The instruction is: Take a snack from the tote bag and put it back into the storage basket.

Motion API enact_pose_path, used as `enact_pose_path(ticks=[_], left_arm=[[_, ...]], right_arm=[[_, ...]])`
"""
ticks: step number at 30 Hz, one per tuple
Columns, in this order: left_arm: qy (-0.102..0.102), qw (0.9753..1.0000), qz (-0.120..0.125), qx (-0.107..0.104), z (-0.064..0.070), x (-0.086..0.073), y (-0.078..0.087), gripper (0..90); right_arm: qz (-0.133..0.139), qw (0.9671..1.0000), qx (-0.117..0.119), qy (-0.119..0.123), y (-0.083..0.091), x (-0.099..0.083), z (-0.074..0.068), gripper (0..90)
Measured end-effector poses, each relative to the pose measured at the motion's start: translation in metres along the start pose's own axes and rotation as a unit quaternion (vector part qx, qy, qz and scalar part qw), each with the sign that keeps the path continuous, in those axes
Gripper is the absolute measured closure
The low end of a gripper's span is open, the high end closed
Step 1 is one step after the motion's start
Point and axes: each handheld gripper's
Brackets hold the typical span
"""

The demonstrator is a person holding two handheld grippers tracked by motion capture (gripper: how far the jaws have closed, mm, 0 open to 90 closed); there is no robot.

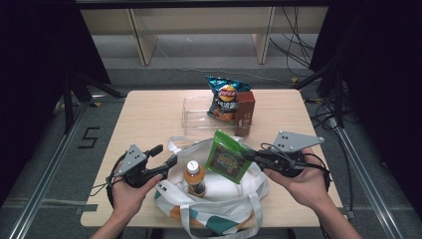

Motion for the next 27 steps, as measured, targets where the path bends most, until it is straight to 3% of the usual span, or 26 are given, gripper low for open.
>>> enact_pose_path(ticks=[6, 7, 13, 16, 19, 20, 21, 23, 27], left_arm=[[0.000, 1.0000, 0.000, -0.002, 0.001, 0.000, 0.000, 32.9], [0.000, 1.0000, 0.000, -0.001, 0.001, 0.000, 0.000, 32.9], [-0.001, 1.0000, -0.001, -0.001, 0.000, 0.000, 0.000, 32.9], [0.000, 1.0000, 0.000, -0.001, 0.000, 0.000, 0.000, 32.9], [-0.002, 1.0000, -0.001, -0.001, 0.000, 0.000, 0.000, 33.0], [-0.001, 1.0000, -0.001, -0.002, 0.000, 0.000, 0.000, 33.0], [-0.001, 1.0000, -0.001, -0.001, 0.000, 0.000, 0.000, 33.0], [-0.001, 1.0000, -0.001, -0.001, 0.000, 0.000, 0.000, 33.0], [-0.001, 1.0000, -0.002, -0.003, 0.001, 0.000, -0.001, 33.0]], right_arm=[[-0.003, 1.0000, 0.003, 0.008, 0.002, 0.004, 0.000, 90.0], [0.001, 1.0000, 0.001, 0.000, 0.001, 0.004, -0.001, 90.0], [0.004, 0.9998, 0.010, 0.017, 0.003, 0.010, 0.003, 90.0], [0.008, 0.9999, -0.002, 0.011, 0.004, 0.012, 0.002, 90.0], [0.004, 0.9999, -0.002, 0.014, 0.007, 0.015, 0.003, 90.0], [0.003, 1.0000, -0.001, 0.005, 0.007, 0.015, 0.002, 90.0], [0.011, 0.9997, -0.007, 0.020, 0.007, 0.016, 0.004, 90.0], [0.006, 1.0000, 0.001, 0.008, 0.009, 0.016, 0.003, 90.0], [0.006, 0.9999, -0.002, 0.012, 0.010, 0.018, 0.005, 90.0]])
Point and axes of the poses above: each handheld gripper's, and its own axes: y roughly backward along the jaws, x roughly out of its top, z roughly to its right, and after that the axes turned 13 degrees about x, right-handed
